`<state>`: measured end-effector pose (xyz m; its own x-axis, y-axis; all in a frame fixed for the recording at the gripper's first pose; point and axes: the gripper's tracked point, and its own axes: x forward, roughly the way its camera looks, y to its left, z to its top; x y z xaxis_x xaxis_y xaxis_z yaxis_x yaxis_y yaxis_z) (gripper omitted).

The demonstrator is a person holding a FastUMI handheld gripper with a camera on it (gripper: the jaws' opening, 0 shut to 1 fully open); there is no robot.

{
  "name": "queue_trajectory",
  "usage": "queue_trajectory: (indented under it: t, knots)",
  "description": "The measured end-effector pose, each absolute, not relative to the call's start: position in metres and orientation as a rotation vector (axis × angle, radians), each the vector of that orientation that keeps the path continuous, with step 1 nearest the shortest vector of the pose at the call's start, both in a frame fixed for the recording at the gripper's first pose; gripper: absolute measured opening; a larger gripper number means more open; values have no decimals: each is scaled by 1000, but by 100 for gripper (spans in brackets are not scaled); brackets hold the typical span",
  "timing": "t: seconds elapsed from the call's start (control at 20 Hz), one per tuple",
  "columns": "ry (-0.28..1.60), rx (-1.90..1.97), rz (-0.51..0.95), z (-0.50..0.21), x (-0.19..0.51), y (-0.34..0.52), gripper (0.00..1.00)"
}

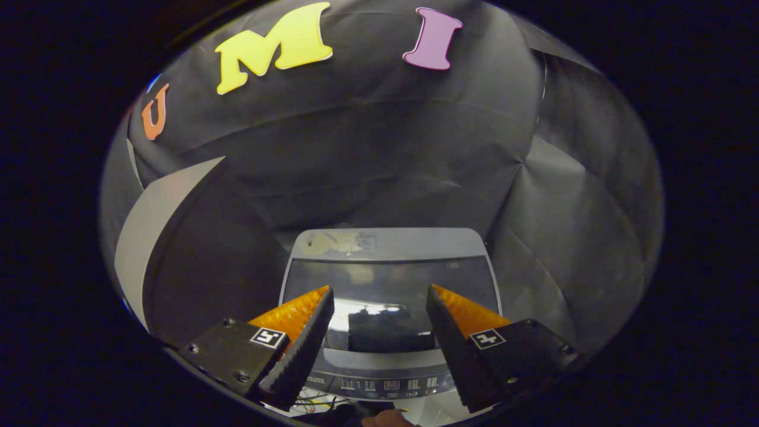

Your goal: Put the clothes into the washing machine and then close the washing machine lid.

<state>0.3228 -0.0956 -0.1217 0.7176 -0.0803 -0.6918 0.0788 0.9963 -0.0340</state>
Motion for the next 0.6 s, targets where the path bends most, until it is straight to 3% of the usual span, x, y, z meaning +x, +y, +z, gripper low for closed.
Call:
queue_trajectory:
  t: [0.6]
  knots:
    - [539,5,-107,-61,242,-73,98]
